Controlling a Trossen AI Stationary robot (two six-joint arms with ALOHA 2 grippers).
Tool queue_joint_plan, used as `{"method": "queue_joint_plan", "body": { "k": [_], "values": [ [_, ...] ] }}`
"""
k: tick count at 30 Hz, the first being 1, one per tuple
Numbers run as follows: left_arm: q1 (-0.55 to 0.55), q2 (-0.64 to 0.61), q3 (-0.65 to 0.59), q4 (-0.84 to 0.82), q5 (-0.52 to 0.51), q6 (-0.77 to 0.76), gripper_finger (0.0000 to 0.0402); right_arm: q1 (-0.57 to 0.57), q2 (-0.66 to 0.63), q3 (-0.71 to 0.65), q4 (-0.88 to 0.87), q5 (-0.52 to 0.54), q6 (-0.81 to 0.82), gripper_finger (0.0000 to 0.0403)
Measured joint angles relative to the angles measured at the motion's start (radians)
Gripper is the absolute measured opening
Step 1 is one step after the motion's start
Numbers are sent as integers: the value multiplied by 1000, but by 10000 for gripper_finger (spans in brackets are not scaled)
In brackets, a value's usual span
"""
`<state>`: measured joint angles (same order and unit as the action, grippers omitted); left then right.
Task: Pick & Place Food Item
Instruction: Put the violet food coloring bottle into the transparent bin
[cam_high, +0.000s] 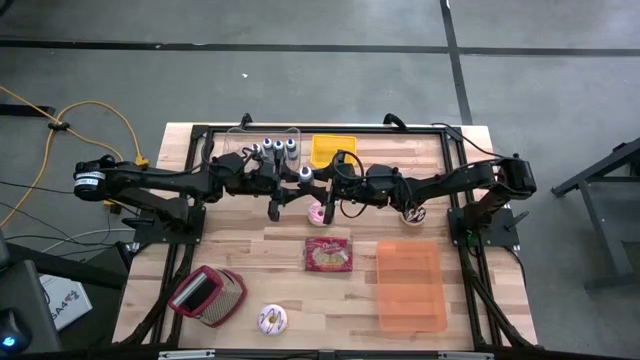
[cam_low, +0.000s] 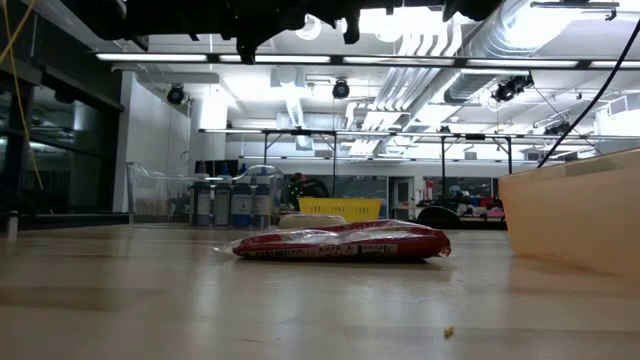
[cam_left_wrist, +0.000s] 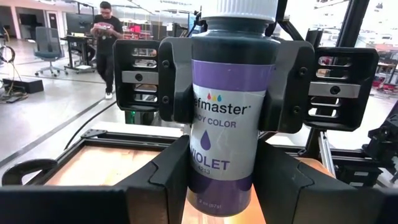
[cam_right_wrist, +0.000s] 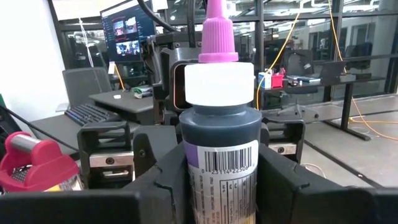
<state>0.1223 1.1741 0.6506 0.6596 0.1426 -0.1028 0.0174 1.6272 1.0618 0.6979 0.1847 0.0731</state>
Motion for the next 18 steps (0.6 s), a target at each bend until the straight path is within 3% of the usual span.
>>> {"method": "queue_joint_plan", "body": {
  "k": [18],
  "values": [
    [1, 1, 0, -32, 195, 21, 202, 2, -1, 0, -110, -20, 49, 118]
  ]
}}
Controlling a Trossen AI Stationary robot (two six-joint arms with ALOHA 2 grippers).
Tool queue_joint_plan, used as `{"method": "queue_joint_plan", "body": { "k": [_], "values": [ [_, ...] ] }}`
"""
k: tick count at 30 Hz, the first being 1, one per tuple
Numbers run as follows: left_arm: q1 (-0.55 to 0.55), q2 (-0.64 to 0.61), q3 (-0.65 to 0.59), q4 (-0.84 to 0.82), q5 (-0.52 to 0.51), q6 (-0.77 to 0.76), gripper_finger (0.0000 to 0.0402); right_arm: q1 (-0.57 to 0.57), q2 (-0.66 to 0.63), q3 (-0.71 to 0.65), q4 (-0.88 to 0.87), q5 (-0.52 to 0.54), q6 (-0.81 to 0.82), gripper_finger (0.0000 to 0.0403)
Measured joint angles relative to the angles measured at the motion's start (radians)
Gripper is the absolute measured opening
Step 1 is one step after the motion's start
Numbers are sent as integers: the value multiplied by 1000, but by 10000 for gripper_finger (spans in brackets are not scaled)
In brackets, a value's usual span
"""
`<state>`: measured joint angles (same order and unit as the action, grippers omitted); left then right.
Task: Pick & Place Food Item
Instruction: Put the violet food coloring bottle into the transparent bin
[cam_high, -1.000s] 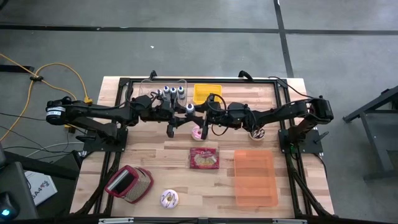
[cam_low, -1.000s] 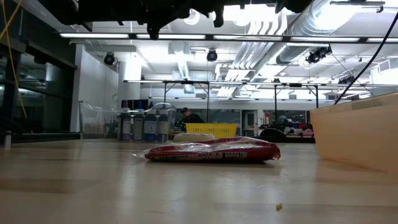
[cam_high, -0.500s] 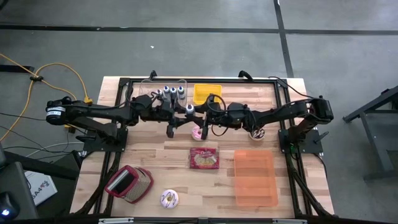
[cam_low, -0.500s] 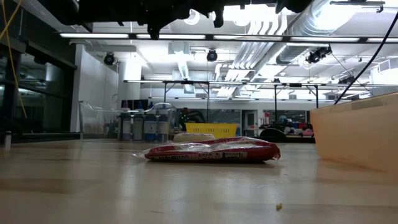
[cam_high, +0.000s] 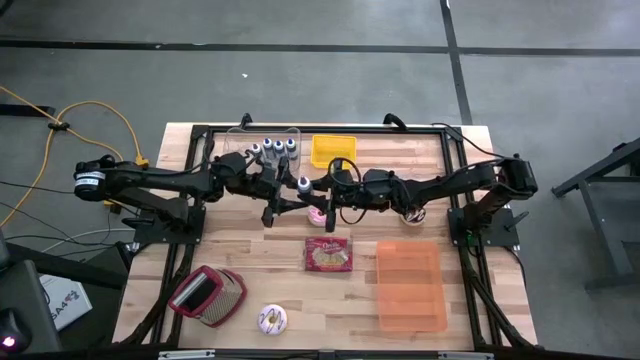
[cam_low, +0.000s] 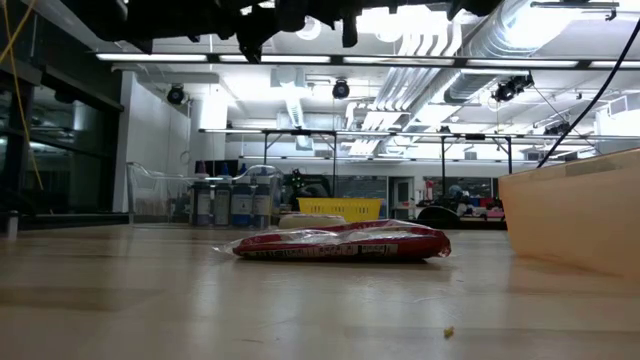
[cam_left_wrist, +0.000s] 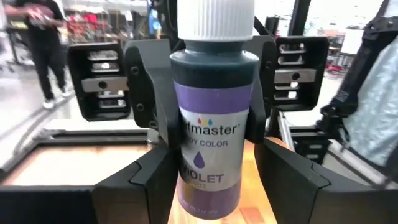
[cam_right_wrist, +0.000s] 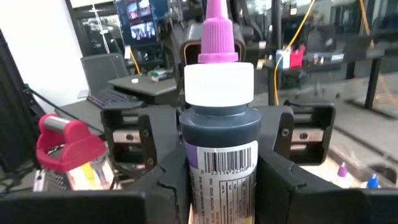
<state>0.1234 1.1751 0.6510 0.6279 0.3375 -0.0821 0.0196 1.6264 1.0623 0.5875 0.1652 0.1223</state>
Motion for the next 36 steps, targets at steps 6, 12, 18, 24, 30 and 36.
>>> {"method": "queue_joint_plan", "body": {
  "k": [6, 12, 18, 24, 30, 36],
  "values": [
    [-1, 0, 0, -103, 19, -6, 203, -1, 0, 1, -112, -58, 65, 118],
    [-1, 1, 0, -179, 70, -54, 203, -2, -3, 2, -254, -103, 138, 118],
    [-2, 1, -1, -218, 77, -54, 203, 9, -3, 2, -340, -175, 208, 118],
    [-3, -2, 4, -167, 98, -50, 203, 40, 7, -7, -493, -180, 252, 118],
    [-2, -2, 3, -170, 91, -51, 203, 66, 3, -3, -480, -111, 251, 119],
    [0, -2, 3, -169, 83, -58, 203, 66, 2, -2, -463, -131, 251, 119]
  ]
}}
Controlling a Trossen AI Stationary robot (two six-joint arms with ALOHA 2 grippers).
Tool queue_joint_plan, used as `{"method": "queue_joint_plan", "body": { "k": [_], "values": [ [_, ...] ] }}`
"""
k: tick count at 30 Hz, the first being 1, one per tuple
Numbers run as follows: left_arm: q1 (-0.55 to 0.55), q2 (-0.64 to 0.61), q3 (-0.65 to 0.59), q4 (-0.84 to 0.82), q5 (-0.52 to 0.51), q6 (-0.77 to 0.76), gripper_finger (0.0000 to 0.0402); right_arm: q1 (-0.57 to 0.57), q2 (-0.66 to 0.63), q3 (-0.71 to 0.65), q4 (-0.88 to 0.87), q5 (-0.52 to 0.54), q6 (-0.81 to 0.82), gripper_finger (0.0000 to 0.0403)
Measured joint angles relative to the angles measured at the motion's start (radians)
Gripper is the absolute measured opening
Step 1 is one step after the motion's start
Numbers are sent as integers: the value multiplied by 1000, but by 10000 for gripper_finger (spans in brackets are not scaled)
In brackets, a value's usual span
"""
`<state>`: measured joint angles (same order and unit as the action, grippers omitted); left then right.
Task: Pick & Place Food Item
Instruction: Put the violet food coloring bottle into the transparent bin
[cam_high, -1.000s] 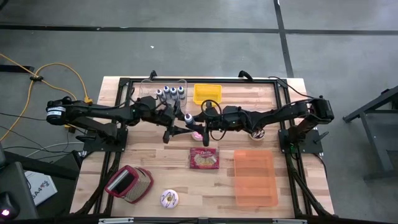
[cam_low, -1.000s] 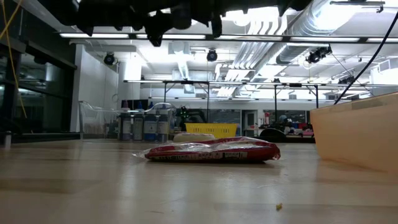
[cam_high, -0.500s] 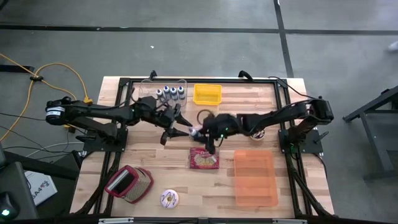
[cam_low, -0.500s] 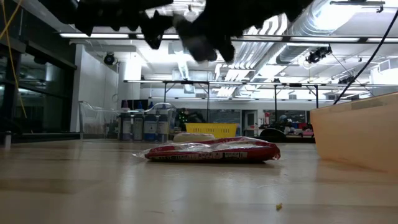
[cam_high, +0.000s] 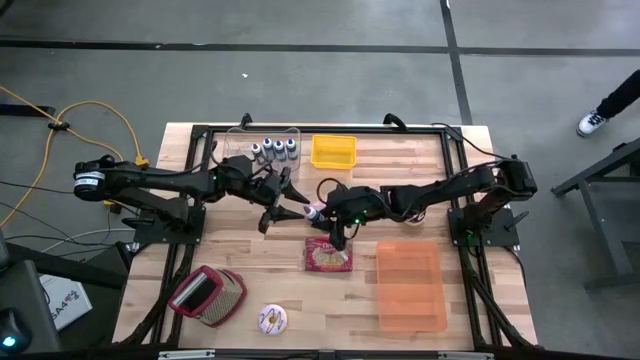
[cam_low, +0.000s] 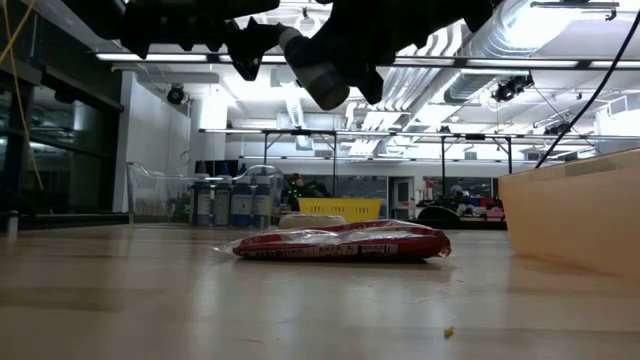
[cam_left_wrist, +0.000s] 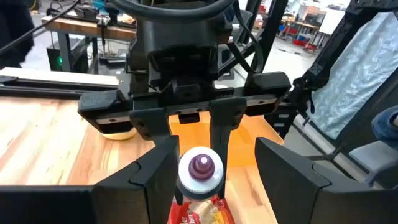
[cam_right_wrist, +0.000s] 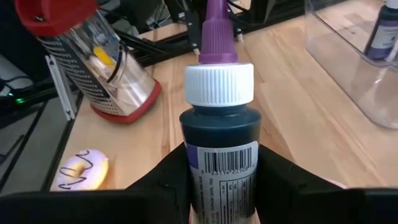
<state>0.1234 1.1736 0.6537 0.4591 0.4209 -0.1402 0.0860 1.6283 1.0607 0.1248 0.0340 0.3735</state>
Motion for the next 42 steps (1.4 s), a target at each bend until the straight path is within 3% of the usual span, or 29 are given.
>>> {"method": "queue_joint_plan", "body": {
  "k": [42],
  "values": [
    [-9, 1, -3, 65, 29, -33, 203, 23, -1, 1, 150, 35, -57, 119]
  ]
}}
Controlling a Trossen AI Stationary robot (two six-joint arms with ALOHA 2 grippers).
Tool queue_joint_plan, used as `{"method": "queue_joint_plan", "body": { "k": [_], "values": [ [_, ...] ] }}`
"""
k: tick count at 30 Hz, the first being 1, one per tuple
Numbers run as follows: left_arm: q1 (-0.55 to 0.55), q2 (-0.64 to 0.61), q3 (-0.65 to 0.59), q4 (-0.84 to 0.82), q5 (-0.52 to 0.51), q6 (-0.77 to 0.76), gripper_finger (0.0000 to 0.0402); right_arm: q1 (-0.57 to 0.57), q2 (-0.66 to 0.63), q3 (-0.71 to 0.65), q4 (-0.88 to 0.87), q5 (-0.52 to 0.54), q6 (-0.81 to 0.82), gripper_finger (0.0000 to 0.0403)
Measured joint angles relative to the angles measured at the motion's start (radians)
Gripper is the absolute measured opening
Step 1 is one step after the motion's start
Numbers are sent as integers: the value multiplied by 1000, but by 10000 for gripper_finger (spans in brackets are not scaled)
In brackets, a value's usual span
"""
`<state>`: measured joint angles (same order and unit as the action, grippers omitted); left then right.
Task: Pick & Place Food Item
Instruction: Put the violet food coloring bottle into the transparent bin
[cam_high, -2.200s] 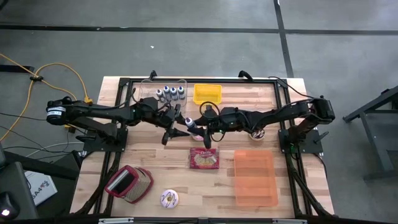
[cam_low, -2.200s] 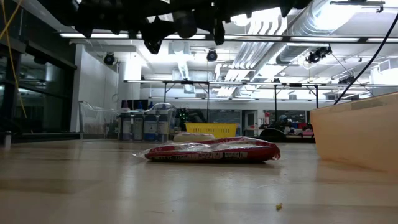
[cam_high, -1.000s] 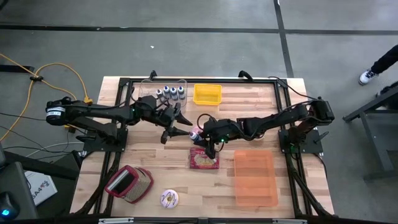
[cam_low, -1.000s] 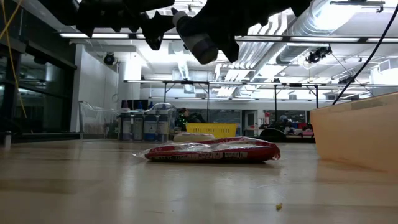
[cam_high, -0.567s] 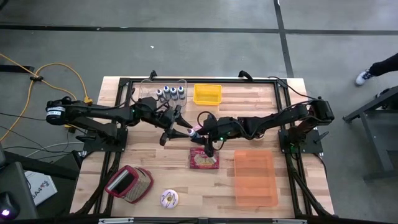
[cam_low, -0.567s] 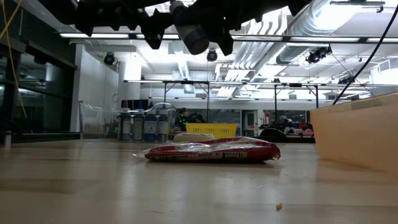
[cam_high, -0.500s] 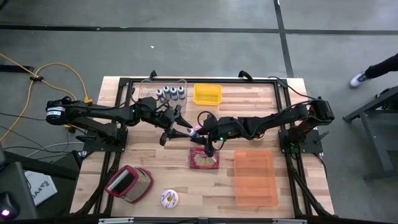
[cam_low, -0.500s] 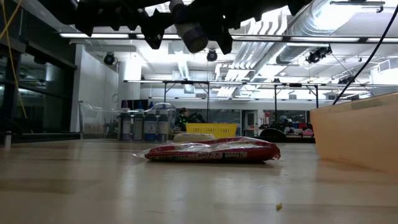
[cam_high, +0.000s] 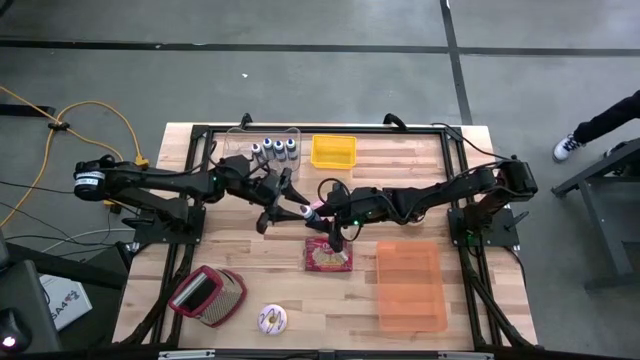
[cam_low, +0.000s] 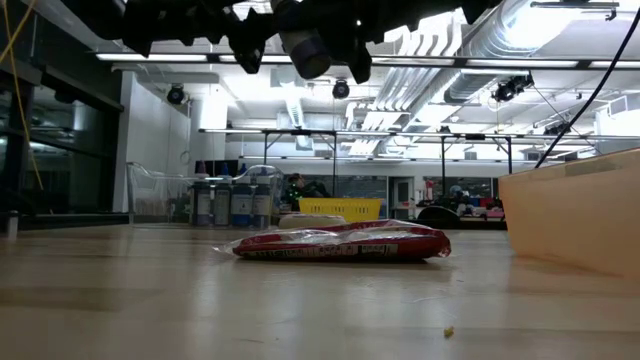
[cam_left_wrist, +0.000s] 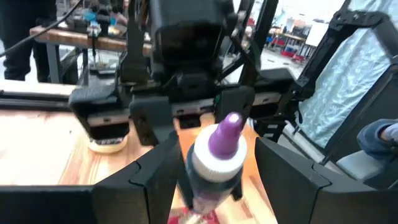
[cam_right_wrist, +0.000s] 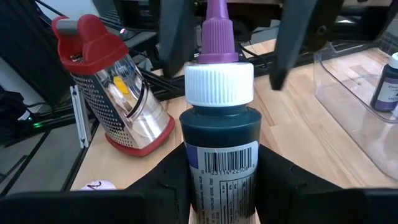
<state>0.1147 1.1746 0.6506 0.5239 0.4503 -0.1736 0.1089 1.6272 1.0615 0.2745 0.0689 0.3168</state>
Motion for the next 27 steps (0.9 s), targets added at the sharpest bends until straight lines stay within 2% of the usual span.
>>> {"method": "queue_joint_plan", "body": {
  "k": [8, 15, 27],
  "values": [
    [-15, 16, 0, 22, -2, 0, 203, 0, 0, 0, 12, 4, 0, 119],
    [-12, 72, 0, 104, -1, -23, 203, 0, 0, 0, 21, 6, -4, 119],
    [-12, 73, 0, 113, 7, -54, 202, 0, 0, 0, -9, 7, 0, 119]
  ]
}}
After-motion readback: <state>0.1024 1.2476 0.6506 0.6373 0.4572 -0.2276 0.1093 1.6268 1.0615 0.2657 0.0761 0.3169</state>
